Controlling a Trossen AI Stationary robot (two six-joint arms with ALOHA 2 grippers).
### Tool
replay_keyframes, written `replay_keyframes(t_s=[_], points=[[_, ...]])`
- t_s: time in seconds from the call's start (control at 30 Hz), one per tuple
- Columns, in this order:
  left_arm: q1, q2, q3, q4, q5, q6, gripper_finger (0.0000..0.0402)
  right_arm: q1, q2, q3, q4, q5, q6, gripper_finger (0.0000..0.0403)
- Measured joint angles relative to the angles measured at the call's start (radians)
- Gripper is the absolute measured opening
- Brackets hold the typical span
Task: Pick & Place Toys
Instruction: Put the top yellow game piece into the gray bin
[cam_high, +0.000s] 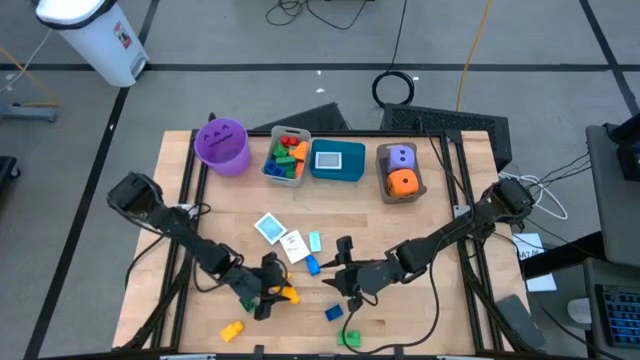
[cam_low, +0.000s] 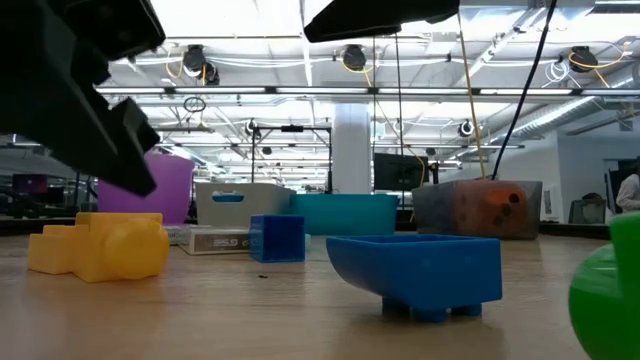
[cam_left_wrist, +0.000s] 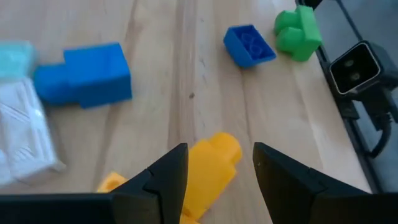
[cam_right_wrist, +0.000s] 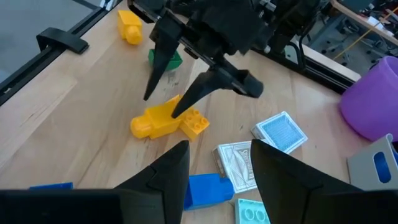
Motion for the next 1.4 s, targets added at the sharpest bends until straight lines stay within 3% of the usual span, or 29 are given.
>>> replay_keyframes(t_s=[0.17, 0.77, 1.13, 1.4], points=[[0.023, 0.005, 0.000, 0.002, 0.073, -0.068, 0.0186, 0.000, 0.000, 0.000, -0.002, 0.000, 0.000, 0.0161], [0.082, 0.004, 0.001, -0.038, 0.073, -0.101, 0.0186, -0.002, 0.000, 0.000, -0.008, 0.000, -0.001, 0.0158], [0.083, 0.005, 0.072, -0.041, 0.073, 0.404, 0.0186, -0.004, 0.000, 0.000, -0.013, 0.000, -0.003, 0.0156], [0.069, 0.005, 0.104, -0.084, 0.151, 0.569, 0.0187, -0.004, 0.000, 0.000, -0.013, 0.000, -0.003, 0.0155]])
